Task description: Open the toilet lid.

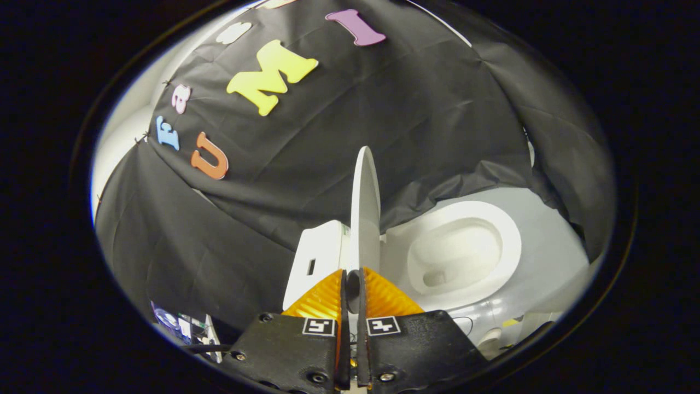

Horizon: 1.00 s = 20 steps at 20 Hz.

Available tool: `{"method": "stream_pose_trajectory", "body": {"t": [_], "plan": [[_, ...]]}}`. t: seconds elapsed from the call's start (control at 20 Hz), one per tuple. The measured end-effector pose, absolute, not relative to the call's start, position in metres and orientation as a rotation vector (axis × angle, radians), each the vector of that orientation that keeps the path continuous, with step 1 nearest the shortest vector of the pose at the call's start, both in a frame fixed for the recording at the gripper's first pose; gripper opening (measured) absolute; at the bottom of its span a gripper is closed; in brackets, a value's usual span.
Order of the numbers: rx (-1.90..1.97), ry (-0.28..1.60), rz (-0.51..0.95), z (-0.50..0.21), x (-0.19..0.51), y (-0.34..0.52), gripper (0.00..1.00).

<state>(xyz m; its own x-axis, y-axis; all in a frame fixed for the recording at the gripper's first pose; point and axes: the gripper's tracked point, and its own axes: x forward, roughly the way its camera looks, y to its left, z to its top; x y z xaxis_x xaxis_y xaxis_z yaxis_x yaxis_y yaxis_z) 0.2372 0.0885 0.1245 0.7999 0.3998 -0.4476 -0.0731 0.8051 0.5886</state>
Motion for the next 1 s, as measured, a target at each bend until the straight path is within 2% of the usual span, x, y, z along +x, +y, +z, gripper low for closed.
{"method": "stream_pose_trajectory", "body": {"t": [1.0], "plan": [[0.401, 0.582, 0.361, 0.146, 0.237, 0.198, 0.08]]}}
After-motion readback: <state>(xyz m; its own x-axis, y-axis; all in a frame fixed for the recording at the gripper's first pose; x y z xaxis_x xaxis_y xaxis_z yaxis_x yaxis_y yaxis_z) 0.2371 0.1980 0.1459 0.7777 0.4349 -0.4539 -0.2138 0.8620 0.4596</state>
